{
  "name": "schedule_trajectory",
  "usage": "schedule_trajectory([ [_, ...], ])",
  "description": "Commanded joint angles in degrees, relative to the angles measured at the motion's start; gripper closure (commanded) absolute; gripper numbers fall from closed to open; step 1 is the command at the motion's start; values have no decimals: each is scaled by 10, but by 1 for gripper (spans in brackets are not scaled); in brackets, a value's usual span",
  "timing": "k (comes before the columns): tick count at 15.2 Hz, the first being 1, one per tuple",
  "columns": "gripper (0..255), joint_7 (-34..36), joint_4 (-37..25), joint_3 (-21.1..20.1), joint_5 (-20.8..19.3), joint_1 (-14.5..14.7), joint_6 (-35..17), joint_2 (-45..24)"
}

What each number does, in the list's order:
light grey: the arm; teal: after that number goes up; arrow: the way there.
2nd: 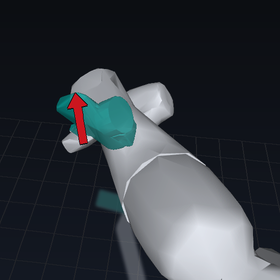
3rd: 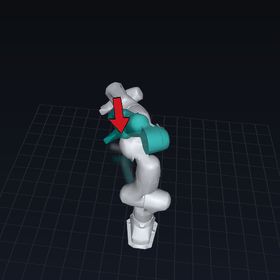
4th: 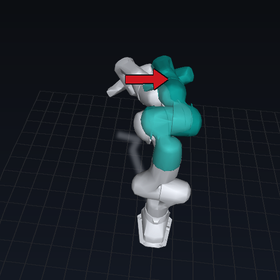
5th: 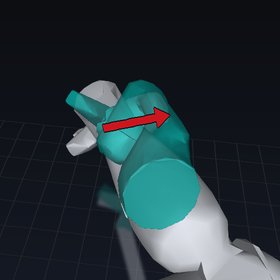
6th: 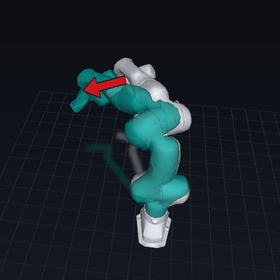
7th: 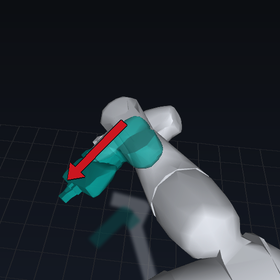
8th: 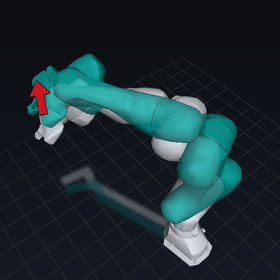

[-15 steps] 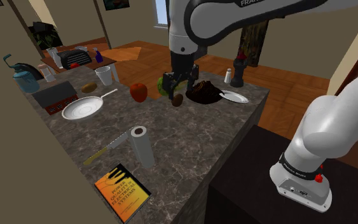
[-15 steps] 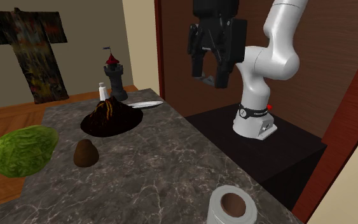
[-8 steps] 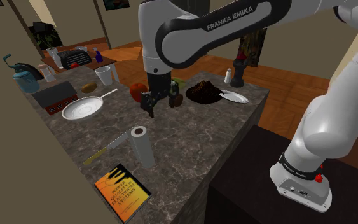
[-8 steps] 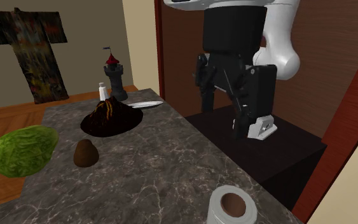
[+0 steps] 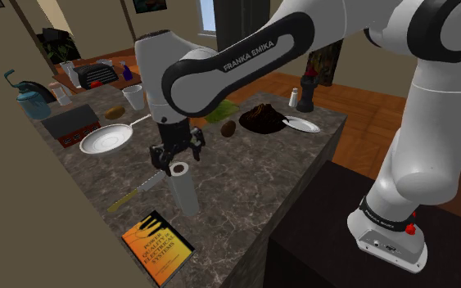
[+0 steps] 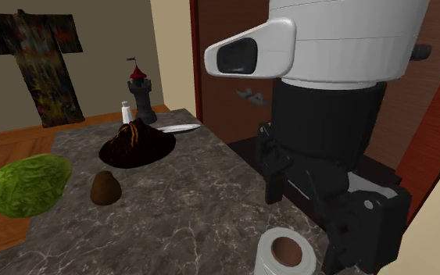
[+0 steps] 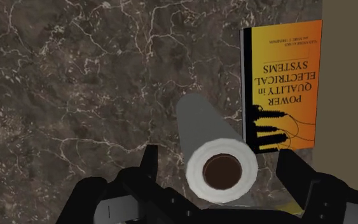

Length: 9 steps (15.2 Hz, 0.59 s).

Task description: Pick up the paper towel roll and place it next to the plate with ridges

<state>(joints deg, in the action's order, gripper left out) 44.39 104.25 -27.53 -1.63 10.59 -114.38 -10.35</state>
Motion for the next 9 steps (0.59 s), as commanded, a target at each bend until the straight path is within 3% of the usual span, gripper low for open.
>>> schedule_trajectory([
  [1, 0, 10, -10, -1, -9, 6, -5, -19],
  [9, 0, 16, 20, 1, -19, 10, -51, -37],
])
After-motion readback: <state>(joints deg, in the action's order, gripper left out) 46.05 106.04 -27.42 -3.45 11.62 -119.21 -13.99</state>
